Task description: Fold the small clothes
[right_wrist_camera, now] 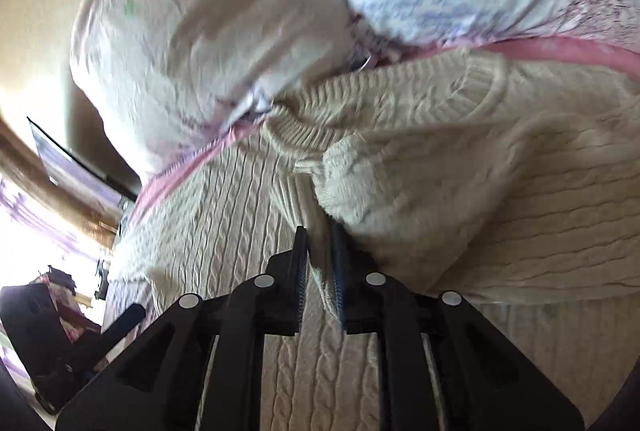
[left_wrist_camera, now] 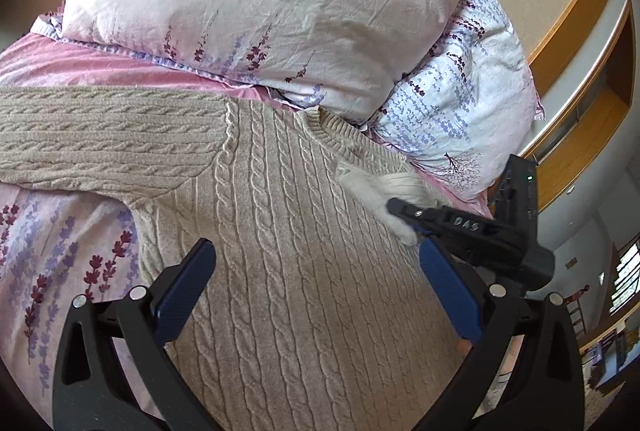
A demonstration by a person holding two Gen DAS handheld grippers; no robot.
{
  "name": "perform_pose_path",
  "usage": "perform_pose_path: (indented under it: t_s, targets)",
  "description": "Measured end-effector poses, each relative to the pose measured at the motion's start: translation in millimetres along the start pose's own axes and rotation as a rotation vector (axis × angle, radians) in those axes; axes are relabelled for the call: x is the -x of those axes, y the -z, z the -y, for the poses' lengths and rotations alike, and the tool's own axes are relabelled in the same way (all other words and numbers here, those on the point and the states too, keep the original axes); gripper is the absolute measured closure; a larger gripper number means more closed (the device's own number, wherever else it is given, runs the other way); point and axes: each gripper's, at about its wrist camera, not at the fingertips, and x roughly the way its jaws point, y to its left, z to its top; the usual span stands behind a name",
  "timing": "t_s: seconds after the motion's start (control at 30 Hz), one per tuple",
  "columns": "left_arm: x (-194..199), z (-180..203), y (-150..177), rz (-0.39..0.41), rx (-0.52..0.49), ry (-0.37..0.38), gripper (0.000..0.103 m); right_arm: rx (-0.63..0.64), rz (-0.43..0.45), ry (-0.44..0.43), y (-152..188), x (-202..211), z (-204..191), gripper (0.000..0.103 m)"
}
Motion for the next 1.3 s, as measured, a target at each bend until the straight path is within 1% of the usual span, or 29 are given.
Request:
perform_pose_path:
  t_s: [0.03, 0.07, 0.1, 0.17, 0.2, 0.23, 0.3, 0.4, 0.43, 0.47, 0.5, 0.53, 0.57, 0.6, 0.63, 0.67, 0.7, 0.77, 0.8, 0.87, 0.9, 0.97, 1.03, 1.1, 1.13, 1.17, 1.2, 1.27, 1.3]
  targets:
    - [-3.5, -0.7, -2.5, -0.013, 0.020, 0.013, 0.002, 0.008, -0.029, -0.012, 2.0, -3.4, -4.8, 0.080]
    - [-7.5, -1.0, -5.5, -0.025, 0.039, 0.025, 0.002, 0.010, -0.038, -0.037, 3.6, -1.1, -7.5, 0.062]
    - [-12.1, -1.2, -8.9, -0.038, 0.059, 0.041, 0.002, 0.008, -0.031, -0.066, 4.2, 5.6, -9.4, 0.047]
    - [-25.1, -0.4, -15.8, -0.075, 0.097, 0.063, 0.004, -0.024, 0.030, -0.092, 8.4, 30.3, -4.7, 0.039]
    - [-32.9, 0.1, -18.5, -0.098, 0.117, 0.069, 0.011, -0.051, 0.056, -0.104, 6.5, 42.5, 1.9, 0.038]
    - [-42.3, 1.8, -20.9, -0.126, 0.141, 0.076, 0.014, -0.090, 0.081, -0.119, 8.7, 57.5, 11.7, 0.038]
    - [-62.0, 5.4, -24.1, -0.179, 0.185, 0.106, 0.028, -0.170, 0.130, -0.127, 9.8, 83.1, 35.2, 0.038]
    - [-90.7, 13.4, -26.8, -0.241, 0.234, 0.113, 0.036, -0.270, 0.191, -0.094, 17.3, 118.0, 74.9, 0.038]
    - [-99.4, 15.9, -27.5, -0.253, 0.247, 0.113, 0.038, -0.306, 0.208, -0.080, 21.4, 128.6, 88.0, 0.038]
    - [-107.5, 17.8, -28.2, -0.261, 0.259, 0.113, 0.042, -0.338, 0.218, -0.072, 22.2, 130.4, 98.4, 0.038]
    - [-115.2, 19.3, -29.2, -0.263, 0.271, 0.105, 0.048, -0.377, 0.229, -0.070, 26.3, 137.0, 109.3, 0.038]
    - [-122.1, 19.2, -30.5, -0.261, 0.286, 0.097, 0.052, -0.405, 0.236, -0.073, 28.1, 141.0, 117.9, 0.038]
    - [-128.4, 18.9, -32.1, -0.257, 0.300, 0.097, 0.057, -0.432, 0.240, -0.075, 32.4, 143.3, 126.2, 0.038]
    - [-134.9, 18.3, -34.1, -0.253, 0.313, 0.097, 0.065, -0.453, 0.242, -0.077, 34.6, 147.8, 133.8, 0.038]
    - [-141.2, 16.9, -36.2, -0.253, 0.326, 0.098, 0.069, -0.474, 0.236, -0.074, 36.5, 146.3, 138.3, 0.038]
    - [-147.6, 15.8, -38.3, -0.255, 0.339, 0.108, 0.078, -0.487, 0.226, -0.071, 38.8, 142.0, 139.9, 0.040]
    - [-153.0, 14.8, -40.2, -0.259, 0.345, 0.125, 0.085, -0.500, 0.212, -0.063, 39.4, 136.9, 141.4, 0.044]
    - [-157.2, 12.7, -44.6, -0.249, 0.329, 0.135, 0.095, -0.523, 0.198, -0.037, 42.0, 132.5, 147.1, 0.048]
    - [-152.3, 11.6, -47.2, -0.221, 0.316, 0.128, 0.096, -0.536, 0.196, -0.017, 42.2, 129.3, 149.0, 0.050]
    - [-130.7, 7.2, -53.6, -0.118, 0.291, 0.109, 0.096, -0.567, 0.207, 0.022, 46.3, 128.2, 156.2, 0.053]
    - [-120.2, 4.6, -54.8, -0.081, 0.281, 0.098, 0.096, -0.583, 0.222, 0.042, 47.6, 128.0, 160.3, 0.055]
    - [-107.1, -0.5, -56.1, -0.045, 0.266, 0.044, 0.096, -0.614, 0.268, 0.073, 48.4, 129.6, 167.9, 0.057]
    - [-105.4, -4.7, -55.2, -0.063, 0.240, 0.011, 0.096, -0.639, 0.310, 0.081, 47.1, 131.3, 173.9, 0.058]
    - [-110.0, -10.0, -51.8, -0.093, 0.249, 0.000, 0.095, -0.661, 0.337, 0.083, 43.9, 130.6, 177.7, 0.059]
    - [-112.4, -12.5, -50.1, -0.102, 0.255, -0.007, 0.094, -0.663, 0.346, 0.089, 42.2, 131.2, 179.2, 0.063]
    - [-113.9, -14.3, -49.4, -0.105, 0.259, -0.012, 0.094, -0.659, 0.357, 0.104, 40.8, 132.3, 180.6, 0.084]
    - [-114.0, -16.6, -48.6, -0.105, 0.257, -0.016, 0.094, -0.654, 0.373, 0.107, 40.1, 134.2, 180.9, 0.094]
    - [-111.6, -18.3, -50.7, -0.086, 0.245, -0.026, 0.095, -0.662, 0.424, 0.107, 43.9, 141.6, 179.4, 0.095]
    - [-109.5, -20.0, -50.7, -0.079, 0.236, -0.039, 0.095, -0.654, 0.431, 0.118, 45.2, 142.7, 177.9, 0.095]
